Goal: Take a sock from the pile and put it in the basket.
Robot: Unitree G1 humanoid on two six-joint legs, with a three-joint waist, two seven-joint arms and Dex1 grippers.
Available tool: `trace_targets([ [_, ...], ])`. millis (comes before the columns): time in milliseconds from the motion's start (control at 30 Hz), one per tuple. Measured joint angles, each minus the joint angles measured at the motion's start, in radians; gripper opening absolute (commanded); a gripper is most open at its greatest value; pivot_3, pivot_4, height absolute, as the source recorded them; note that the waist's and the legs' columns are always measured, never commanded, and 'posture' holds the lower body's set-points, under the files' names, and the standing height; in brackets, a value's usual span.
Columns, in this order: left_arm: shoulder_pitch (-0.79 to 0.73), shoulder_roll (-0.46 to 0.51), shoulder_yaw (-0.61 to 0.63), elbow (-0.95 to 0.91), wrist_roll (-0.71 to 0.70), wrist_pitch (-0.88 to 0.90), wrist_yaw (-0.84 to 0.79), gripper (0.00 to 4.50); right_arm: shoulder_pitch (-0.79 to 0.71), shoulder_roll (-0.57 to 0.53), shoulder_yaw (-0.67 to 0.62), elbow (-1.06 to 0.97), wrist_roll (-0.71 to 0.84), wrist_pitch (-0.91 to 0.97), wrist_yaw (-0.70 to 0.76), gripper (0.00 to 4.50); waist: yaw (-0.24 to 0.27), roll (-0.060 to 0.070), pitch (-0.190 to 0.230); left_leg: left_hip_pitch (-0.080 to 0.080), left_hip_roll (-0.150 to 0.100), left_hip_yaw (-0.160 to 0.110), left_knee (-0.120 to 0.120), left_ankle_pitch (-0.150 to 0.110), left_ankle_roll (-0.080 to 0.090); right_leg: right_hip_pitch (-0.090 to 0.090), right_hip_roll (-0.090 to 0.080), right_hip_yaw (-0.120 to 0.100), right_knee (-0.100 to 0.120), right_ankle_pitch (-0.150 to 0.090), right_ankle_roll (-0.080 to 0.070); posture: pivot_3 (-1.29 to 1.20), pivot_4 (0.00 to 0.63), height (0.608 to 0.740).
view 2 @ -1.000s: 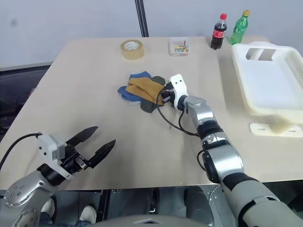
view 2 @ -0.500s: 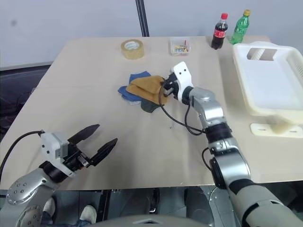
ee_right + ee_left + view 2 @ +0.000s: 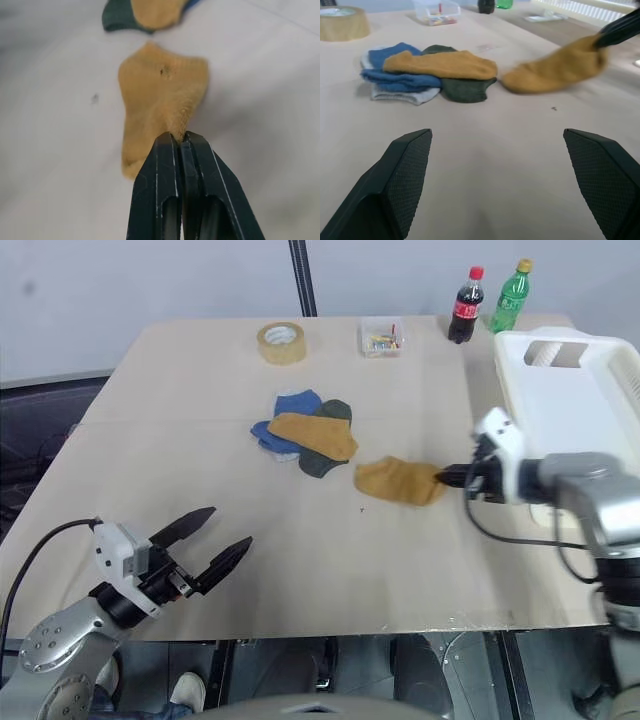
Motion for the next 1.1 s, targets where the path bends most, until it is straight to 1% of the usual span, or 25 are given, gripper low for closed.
trace_targets([
  [67, -0.011, 0.003, 0.000, 0.000, -0.001, 0.000, -0.003, 4.50, -0.068, -0.045, -0.047, -0.017, 0.080, 0.052, 0.039, 0.05, -0.004, 0.000, 0.001, 0.000, 0.000, 0.001, 0.000, 0.000, 0.000, 0.000, 0.001, 0.001, 0.001, 0.000, 0.000, 0.00, 0.150, 0.738],
  [100, -0.013, 0.003, 0.000, 0.000, -0.001, 0.000, -0.004, 4.50, -0.086, -0.050, -0.056, -0.028, 0.098, 0.063, 0.047, 0.05, -0.003, 0.000, 0.001, 0.000, 0.000, 0.000, 0.000, 0.000, 0.000, 0.000, 0.001, 0.000, 0.001, 0.000, 0.000, 0.00, 0.150, 0.738],
  [133, -0.016, 0.003, -0.002, 0.000, 0.000, 0.001, -0.004, 4.50, -0.121, -0.048, -0.065, -0.048, 0.137, 0.091, 0.051, 0.05, -0.003, 0.000, 0.001, 0.000, 0.001, 0.000, 0.000, 0.000, 0.000, 0.000, 0.001, 0.000, 0.000, 0.000, 0.000, 0.00, 0.150, 0.738],
  [200, -0.028, 0.003, -0.018, 0.002, 0.002, 0.001, -0.003, 4.50, -0.179, -0.004, -0.042, -0.094, 0.175, 0.135, 0.028, 0.05, -0.005, -0.001, 0.000, 0.001, 0.001, 0.001, 0.000, 0.000, 0.000, 0.000, 0.001, 0.001, 0.000, 0.000, 0.000, 0.00, 0.150, 0.738],
  [267, -0.041, 0.001, -0.031, 0.003, 0.002, 0.001, -0.003, 4.50, -0.200, 0.114, 0.057, -0.142, 0.205, 0.194, -0.035, 0.05, -0.001, -0.007, -0.001, 0.000, 0.001, 0.000, 0.001, 0.000, 0.000, 0.000, 0.001, 0.000, 0.001, 0.000, 0.000, 0.00, 0.150, 0.738],
  [367, -0.041, 0.001, -0.036, 0.009, 0.004, 0.001, -0.003, 4.50, -0.199, 0.253, 0.152, -0.138, 0.210, 0.235, -0.122, 0.05, 0.003, -0.006, 0.000, -0.002, -0.001, 0.000, 0.001, 0.000, 0.000, -0.002, -0.001, 0.000, 0.001, 0.000, 0.000, 0.00, 0.150, 0.738],
  [400, -0.039, 0.001, -0.036, 0.014, 0.004, 0.001, -0.003, 4.50, -0.201, 0.287, 0.175, -0.131, 0.201, 0.233, -0.147, 0.49, 0.007, -0.007, 0.000, -0.003, -0.001, -0.001, 0.001, 0.000, 0.000, -0.002, -0.001, -0.001, 0.000, 0.000, 0.000, 0.00, 0.150, 0.738],
  [433, -0.040, 0.001, -0.038, 0.016, 0.005, 0.001, -0.003, 4.50, -0.203, 0.306, 0.189, -0.123, 0.192, 0.230, -0.160, 0.67, 0.011, -0.007, 0.000, -0.003, -0.001, -0.001, 0.001, 0.000, 0.000, -0.002, -0.001, -0.001, 0.000, 0.000, 0.000, 0.00, 0.150, 0.738],
  [467, -0.038, 0.001, -0.038, 0.017, 0.006, 0.001, -0.003, 4.50, -0.210, 0.328, 0.206, -0.107, 0.180, 0.223, -0.177, 0.67, 0.012, -0.007, 0.000, -0.003, -0.001, -0.001, 0.001, 0.000, 0.000, -0.002, -0.001, -0.001, -0.001, 0.000, 0.000, 0.00, 0.150, 0.738],
  [500, -0.040, 0.000, -0.043, 0.018, 0.006, 0.001, -0.003, 4.50, -0.214, 0.355, 0.229, -0.085, 0.164, 0.213, -0.197, 1.35, 0.019, -0.007, 0.000, -0.003, -0.001, -0.002, 0.001, 0.000, 0.000, -0.003, -0.001, -0.001, -0.001, 0.000, 0.000, 0.00, 0.150, 0.738],
  [533, -0.036, 0.000, -0.043, 0.019, 0.007, 0.000, -0.002, 4.50, -0.223, 0.383, 0.243, -0.061, 0.145, 0.199, -0.215, 1.52, 0.019, -0.007, 0.000, -0.003, -0.001, -0.002, 0.001, 0.000, 0.000, -0.003, -0.001, -0.001, -0.001, 0.000, 0.000, 0.00, 0.150, 0.738],
  [567, -0.035, -0.001, -0.048, 0.019, 0.009, -0.001, -0.002, 4.50, -0.239, 0.432, 0.264, -0.027, 0.119, 0.167, -0.240, 2.08, 0.020, -0.006, 0.000, -0.004, -0.001, -0.002, 0.001, 0.000, 0.000, -0.003, -0.001, -0.001, 0.000, 0.000, 0.000, 0.00, 0.150, 0.738],
  [600, -0.036, -0.001, -0.050, 0.020, 0.010, 0.000, -0.001, 4.50, -0.245, 0.451, 0.272, -0.017, 0.111, 0.155, -0.248, 2.47, 0.019, -0.006, 0.000, -0.003, -0.001, -0.002, 0.001, 0.000, 0.000, -0.003, -0.001, -0.001, 0.000, 0.000, 0.000, 0.00, 0.150, 0.738],
  [633, -0.037, -0.001, -0.054, 0.020, 0.011, -0.001, 0.001, 4.50, -0.263, 0.516, 0.279, 0.015, 0.083, 0.111, -0.283, 3.02, 0.019, -0.006, 0.000, -0.003, -0.001, -0.002, 0.001, 0.000, 0.000, -0.004, -0.001, -0.001, 0.001, 0.000, 0.000, 0.00, 0.150, 0.738],
  [667, -0.038, -0.002, -0.056, 0.019, 0.011, -0.002, 0.002, 4.50, -0.273, 0.544, 0.281, 0.033, 0.068, 0.086, -0.305, 3.54, 0.020, -0.006, 0.000, -0.003, -0.001, -0.002, 0.001, 0.000, 0.000, -0.004, -0.001, -0.001, 0.001, 0.000, 0.000, 0.00, 0.150, 0.738],
  [700, -0.038, -0.002, -0.057, 0.020, 0.011, -0.002, 0.002, 4.50, -0.275, 0.551, 0.281, 0.038, 0.063, 0.080, -0.311, 3.73, 0.020, -0.006, 0.000, -0.003, -0.001, -0.002, 0.001, 0.000, 0.000, -0.004, -0.001, -0.001, 0.001, 0.000, 0.000, 0.00, 0.150, 0.738],
  [733, -0.034, -0.002, -0.057, 0.020, 0.011, -0.002, 0.005, 4.50, -0.286, 0.591, 0.279, 0.070, 0.029, 0.042, -0.356, 4.17, 0.019, -0.006, 0.000, -0.003, -0.001, -0.002, 0.001, 0.000, 0.000, -0.004, -0.001, -0.001, 0.001, 0.000, 0.000, 0.00, 0.150, 0.738],
  [767, -0.037, -0.002, -0.059, 0.020, 0.012, -0.002, 0.006, 4.50, -0.288, 0.612, 0.281, 0.093, 0.001, 0.014, -0.385, 4.48, 0.019, -0.006, 0.000, -0.003, -0.001, -0.002, 0.001, 0.000, 0.000, -0.004, -0.001, -0.001, 0.001, 0.000, 0.000, 0.00, 0.150, 0.738],
  [833, -0.034, -0.002, -0.060, 0.020, 0.012, -0.002, 0.007, 4.50, -0.284, 0.615, 0.287, 0.120, -0.032, -0.018, -0.402, 4.48, 0.023, -0.006, 0.000, -0.003, -0.002, -0.002, 0.001, 0.000, 0.000, -0.004, -0.001, -0.002, 0.000, 0.000, 0.000, 0.00, 0.150, 0.738],
  [900, -0.034, -0.002, -0.060, 0.020, 0.015, -0.002, 0.009, 4.50, -0.271, 0.576, 0.283, 0.113, -0.031, -0.033, -0.376, 4.48, 0.024, -0.006, 0.000, -0.005, -0.002, -0.003, 0.001, 0.000, 0.000, -0.005, -0.001, -0.002, -0.001, 0.000, 0.000, 0.00, 0.150, 0.738],
  [967, -0.035, -0.003, -0.061, 0.020, 0.018, -0.002, 0.011, 4.50, -0.246, 0.489, 0.275, 0.087, -0.024, -0.048, -0.312, 4.48, 0.024, -0.006, 0.000, -0.005, -0.002, -0.003, 0.001, 0.000, 0.000, -0.004, -0.001, -0.003, -0.001, 0.000, 0.000, 0.00, 0.150, 0.738],
  [1000, -0.034, -0.004, -0.061, 0.020, 0.019, -0.004, 0.011, 4.50, -0.212, 0.411, 0.275, 0.053, -0.019, -0.067, -0.250, 4.48, 0.026, -0.006, 0.000, -0.007, -0.002, -0.005, 0.001, 0.000, 0.000, -0.004, -0.001, -0.004, -0.002, 0.000, 0.000, 0.00, 0.150, 0.738],
  [1033, -0.029, -0.004, -0.060, 0.021, 0.019, -0.003, 0.012, 4.50, -0.199, 0.384, 0.273, 0.047, -0.019, -0.076, -0.228, 4.48, 0.025, -0.006, 0.000, -0.007, -0.002, -0.005, 0.001, 0.000, 0.000, -0.004, -0.002, -0.004, -0.002, 0.000, 0.000, 0.00, 0.150, 0.738],
  [1067, -0.033, -0.006, -0.065, 0.021, 0.020, -0.004, 0.011, 4.50, -0.140, 0.314, 0.272, 0.012, -0.031, -0.143, -0.159, 4.48, 0.023, -0.006, 0.000, -0.008, -0.002, -0.005, 0.001, 0.000, 0.000, -0.005, -0.002, -0.004, -0.002, 0.000, 0.000, 0.00, 0.150, 0.738],
  [1100, -0.036, -0.007, -0.067, 0.020, 0.020, -0.004, 0.011, 4.50, -0.119, 0.295, 0.271, -0.001, -0.033, -0.167, -0.138, 4.48, 0.024, -0.006, 0.000, -0.008, -0.002, -0.005, 0.001, 0.000, 0.000, -0.005, -0.001, -0.004, -0.002, 0.000, 0.000, 0.00, 0.150, 0.738],
])
